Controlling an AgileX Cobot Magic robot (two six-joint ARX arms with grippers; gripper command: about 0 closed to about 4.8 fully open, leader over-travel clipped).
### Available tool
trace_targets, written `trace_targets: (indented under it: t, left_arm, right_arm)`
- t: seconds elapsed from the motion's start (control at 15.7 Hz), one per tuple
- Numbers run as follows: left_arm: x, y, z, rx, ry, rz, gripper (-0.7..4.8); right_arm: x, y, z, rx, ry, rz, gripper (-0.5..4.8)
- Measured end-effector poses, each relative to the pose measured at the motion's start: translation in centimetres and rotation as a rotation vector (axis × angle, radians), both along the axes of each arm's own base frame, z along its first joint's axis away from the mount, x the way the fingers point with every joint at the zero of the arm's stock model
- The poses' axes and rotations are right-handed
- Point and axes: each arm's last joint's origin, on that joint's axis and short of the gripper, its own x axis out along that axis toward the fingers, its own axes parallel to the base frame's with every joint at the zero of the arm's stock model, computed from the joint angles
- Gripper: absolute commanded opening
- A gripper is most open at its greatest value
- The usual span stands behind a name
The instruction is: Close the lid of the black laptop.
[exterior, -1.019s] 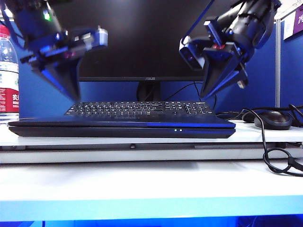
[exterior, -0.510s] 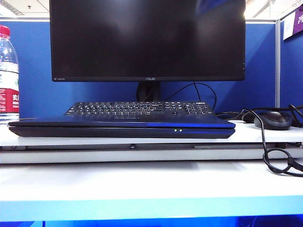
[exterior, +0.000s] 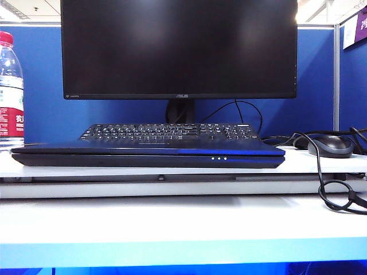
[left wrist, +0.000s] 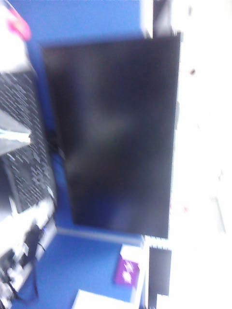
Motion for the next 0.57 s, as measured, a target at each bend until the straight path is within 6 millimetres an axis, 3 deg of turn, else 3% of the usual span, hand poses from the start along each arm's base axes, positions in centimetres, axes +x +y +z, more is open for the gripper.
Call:
trace_targets:
  t: [0.19, 0.57]
  left_arm:
    - [-1.3, 0.7, -2.6, 0.046, 0.063, 0.015, 0.17]
    - [-3.2, 1.5, -9.0, -0.121, 0.049, -0.039, 0.17]
  right_arm:
    - [-3.2, -1.1, -2.4, 0.031, -0.026, -0.052, -0.01]
    - [-8.0, -2.7, -10.7, 0.295, -0.158, -0.088, -0.01]
